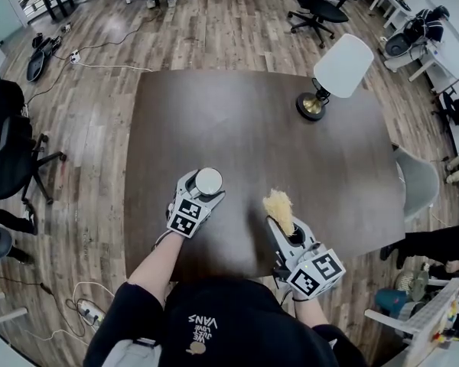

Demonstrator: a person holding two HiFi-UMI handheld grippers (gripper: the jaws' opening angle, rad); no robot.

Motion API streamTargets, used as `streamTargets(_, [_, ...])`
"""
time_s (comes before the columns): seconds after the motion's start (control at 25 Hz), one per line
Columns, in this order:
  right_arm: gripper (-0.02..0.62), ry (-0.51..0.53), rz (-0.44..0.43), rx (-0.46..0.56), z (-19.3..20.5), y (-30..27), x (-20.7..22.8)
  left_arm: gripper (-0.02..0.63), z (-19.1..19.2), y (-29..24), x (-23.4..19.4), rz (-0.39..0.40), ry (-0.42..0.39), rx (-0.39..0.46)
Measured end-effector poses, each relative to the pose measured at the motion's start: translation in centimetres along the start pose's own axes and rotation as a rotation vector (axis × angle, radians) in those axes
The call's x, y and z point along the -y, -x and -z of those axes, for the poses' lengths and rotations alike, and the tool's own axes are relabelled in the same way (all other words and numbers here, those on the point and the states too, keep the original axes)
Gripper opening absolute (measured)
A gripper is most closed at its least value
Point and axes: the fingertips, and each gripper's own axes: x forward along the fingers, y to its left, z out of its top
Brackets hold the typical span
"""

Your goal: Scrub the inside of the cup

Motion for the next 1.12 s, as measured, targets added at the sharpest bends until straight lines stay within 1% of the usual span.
streamTargets(0.08, [0.081, 0.001, -0.003, 0.004, 0.0, 0.0, -0.1, 0.402, -0.1, 0.3, 0.2, 0.001, -0.006, 0.008])
streamTargets(0.16, [0.081, 0.002, -0.008, 0.005, -0.1, 0.0, -0.2, 0.403, -0.3, 0.8, 0.3, 0.0, 0.011, 0.023])
streamTargets(0.48, [0.081, 0.004, -0.046, 0.009, -0.3, -0.6, -1.3, 0.402, -1.5, 4.4, 0.1, -0.05, 0.032, 0.082])
streamTargets(0.64, [0.081, 0.005, -0.069, 0.012, -0.2, -1.0, -1.8, 0.402, -2.8, 6.2, 0.4, -0.07, 0.014, 0.123])
streamTargets(0.8, [0.081, 0.006, -0.091, 0.014, -0.1, -1.5, -2.6, 0.402, -4.3, 8.2, 0.8, -0.065, 0.044, 0.178])
streamTargets(0.92, [0.081, 0.008, -0.1, 0.02, -0.1, -1.5, -2.9, 0.4, -5.7, 9.9, 1.7, -0.048, 0.04, 0.211])
streamTargets(1.04, [0.081, 0.012, -0.104, 0.023, -0.3, -1.6, -3.1, 0.377, -7.2, 11.8, 2.5, -0.044, 0.03, 0.239])
streamTargets(1.12, [0.083, 0.02, -0.106, 0.018, -0.3, -1.8, -3.3, 0.335, -8.3, 13.1, 2.8, -0.047, 0.023, 0.26])
